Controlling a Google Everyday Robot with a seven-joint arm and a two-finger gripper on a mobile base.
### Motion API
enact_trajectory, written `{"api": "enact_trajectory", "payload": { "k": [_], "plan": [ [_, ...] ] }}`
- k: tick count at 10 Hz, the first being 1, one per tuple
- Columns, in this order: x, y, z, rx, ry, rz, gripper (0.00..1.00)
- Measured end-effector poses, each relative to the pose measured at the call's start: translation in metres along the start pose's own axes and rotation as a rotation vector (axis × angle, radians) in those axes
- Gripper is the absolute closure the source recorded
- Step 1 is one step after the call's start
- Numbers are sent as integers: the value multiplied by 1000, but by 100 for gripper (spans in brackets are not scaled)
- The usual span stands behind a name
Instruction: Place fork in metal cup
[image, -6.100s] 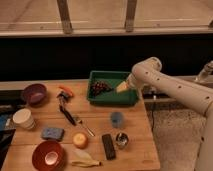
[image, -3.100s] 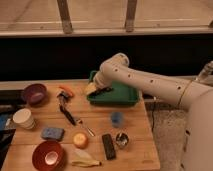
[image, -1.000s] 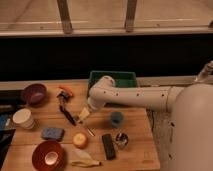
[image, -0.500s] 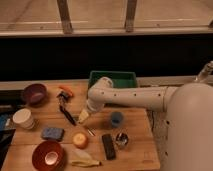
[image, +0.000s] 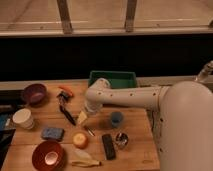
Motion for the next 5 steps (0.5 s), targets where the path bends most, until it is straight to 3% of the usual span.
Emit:
{"api": "enact_trajectory", "payload": {
  "k": [3,5],
  "plan": [
    [0,11,9,25,50,-15,20],
    [5,11,15,20,66,-3,20]
  ]
}}
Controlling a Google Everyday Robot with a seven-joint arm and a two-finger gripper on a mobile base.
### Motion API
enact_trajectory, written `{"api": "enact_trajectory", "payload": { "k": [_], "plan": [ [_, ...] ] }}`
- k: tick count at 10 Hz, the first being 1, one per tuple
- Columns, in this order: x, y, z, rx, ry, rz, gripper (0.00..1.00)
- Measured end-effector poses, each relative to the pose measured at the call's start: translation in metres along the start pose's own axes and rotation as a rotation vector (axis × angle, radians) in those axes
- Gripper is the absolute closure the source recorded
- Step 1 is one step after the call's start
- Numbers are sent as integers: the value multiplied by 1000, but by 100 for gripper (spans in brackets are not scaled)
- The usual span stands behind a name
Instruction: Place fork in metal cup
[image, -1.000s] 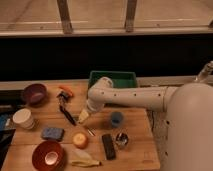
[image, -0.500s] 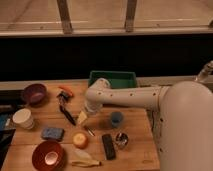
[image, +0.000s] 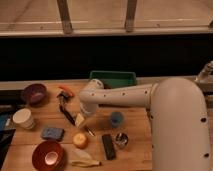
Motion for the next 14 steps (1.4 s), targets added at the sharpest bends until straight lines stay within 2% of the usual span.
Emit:
{"api": "enact_trajectory", "payload": {
  "k": [6,9,11,14],
  "plan": [
    [11,10,23,-44,34,29,20],
    [12,8,21,-42,35,31,20],
    [12,6,20,-41,34,33,32],
    [11,5,15,-40,33,36,64]
  ]
}}
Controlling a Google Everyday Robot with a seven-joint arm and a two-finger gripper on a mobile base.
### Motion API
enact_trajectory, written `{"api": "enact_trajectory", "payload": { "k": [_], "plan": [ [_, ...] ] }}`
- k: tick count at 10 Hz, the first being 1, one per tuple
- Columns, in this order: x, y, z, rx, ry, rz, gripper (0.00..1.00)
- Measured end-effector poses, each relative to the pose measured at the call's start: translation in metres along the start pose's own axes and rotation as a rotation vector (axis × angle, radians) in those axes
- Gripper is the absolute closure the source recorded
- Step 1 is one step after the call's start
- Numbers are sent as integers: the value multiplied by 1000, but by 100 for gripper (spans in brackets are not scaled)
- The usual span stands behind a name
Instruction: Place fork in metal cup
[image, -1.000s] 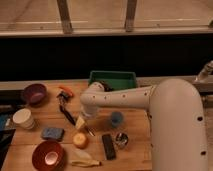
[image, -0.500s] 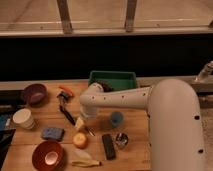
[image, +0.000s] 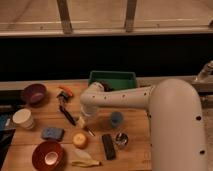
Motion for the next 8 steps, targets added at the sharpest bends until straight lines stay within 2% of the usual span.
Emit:
{"api": "enact_trajectory", "payload": {
  "k": [3,4,5,8],
  "plan": [
    [1,4,1,-2,7,-9,90],
    [1,5,7,-9,11,-16,99],
    [-1,7,13,-12,8,-20,100],
    [1,10,8,-13,13,-30,100]
  ]
}}
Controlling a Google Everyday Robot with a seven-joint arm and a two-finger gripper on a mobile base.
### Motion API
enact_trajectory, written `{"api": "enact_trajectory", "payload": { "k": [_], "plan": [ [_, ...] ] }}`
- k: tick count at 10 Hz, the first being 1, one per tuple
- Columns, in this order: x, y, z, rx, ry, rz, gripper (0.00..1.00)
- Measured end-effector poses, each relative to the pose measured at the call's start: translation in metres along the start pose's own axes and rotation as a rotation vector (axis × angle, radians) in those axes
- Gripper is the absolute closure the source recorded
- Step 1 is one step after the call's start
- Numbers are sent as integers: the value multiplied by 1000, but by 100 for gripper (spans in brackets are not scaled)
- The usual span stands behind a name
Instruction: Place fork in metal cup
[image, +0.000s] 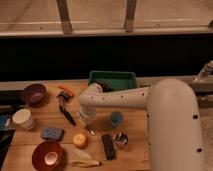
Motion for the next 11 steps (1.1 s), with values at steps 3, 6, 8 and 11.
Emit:
{"api": "enact_trajectory", "payload": {
  "k": [3,6,8,11],
  "plan": [
    [1,0,-1,0,2,1,100],
    [-3,-25,-31,36,-88,22,100],
    [-15,-58,-66,50,-176,37,100],
    [-25,-116,-125,67,-316,80,100]
  ]
}}
